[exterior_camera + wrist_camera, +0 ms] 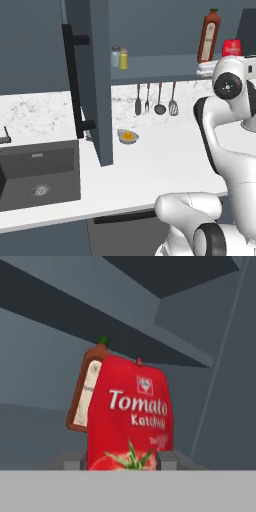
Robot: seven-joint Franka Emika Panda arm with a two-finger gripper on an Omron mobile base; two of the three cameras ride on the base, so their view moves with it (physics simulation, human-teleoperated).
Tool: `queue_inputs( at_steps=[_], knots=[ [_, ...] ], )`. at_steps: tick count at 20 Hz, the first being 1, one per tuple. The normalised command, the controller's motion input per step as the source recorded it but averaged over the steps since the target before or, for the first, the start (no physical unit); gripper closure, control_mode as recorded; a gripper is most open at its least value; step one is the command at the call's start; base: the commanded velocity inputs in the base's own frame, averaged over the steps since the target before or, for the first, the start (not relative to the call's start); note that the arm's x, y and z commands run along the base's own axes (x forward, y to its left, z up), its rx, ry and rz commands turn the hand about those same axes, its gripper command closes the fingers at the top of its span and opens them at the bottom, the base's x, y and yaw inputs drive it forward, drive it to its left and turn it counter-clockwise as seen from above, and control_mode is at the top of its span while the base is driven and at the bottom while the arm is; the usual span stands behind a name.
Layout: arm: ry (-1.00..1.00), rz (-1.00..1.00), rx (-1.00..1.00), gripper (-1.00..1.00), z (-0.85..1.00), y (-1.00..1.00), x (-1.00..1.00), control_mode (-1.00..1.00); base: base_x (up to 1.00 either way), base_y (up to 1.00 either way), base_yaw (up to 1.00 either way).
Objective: Put the shaker and condiment bottle from the counter next to their counterparts in the cabinet.
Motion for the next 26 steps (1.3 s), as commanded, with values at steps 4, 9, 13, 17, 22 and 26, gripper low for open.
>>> queue_inputs(
  at_steps=[4, 9, 13, 17, 22, 26],
  knots=[
    [0.01, 0.00, 0.00, 1.00, 0.09, 0.00, 0.91, -1.00, 0.00, 0.00, 0.00],
    [0.00, 0.00, 0.00, 1.00, 0.01, 0.00, 0.40, -1.00, 0.00, 0.00, 0.00],
    [0.00, 0.00, 0.00, 1.00, 0.00, 0.00, 0.32, -1.00, 0.00, 0.00, 0.00],
    [0.00, 0.00, 0.00, 1.00, 0.00, -0.04, 0.31, -1.00, 0.00, 0.00, 0.00],
    [0.00, 0.00, 0.00, 1.00, -0.09, 0.00, 0.41, -1.00, 0.00, 0.00, 0.00],
    [0.00, 0.00, 0.01, 1.00, -0.14, -0.02, 0.22, -1.00, 0.00, 0.00, 0.00]
  ],
)
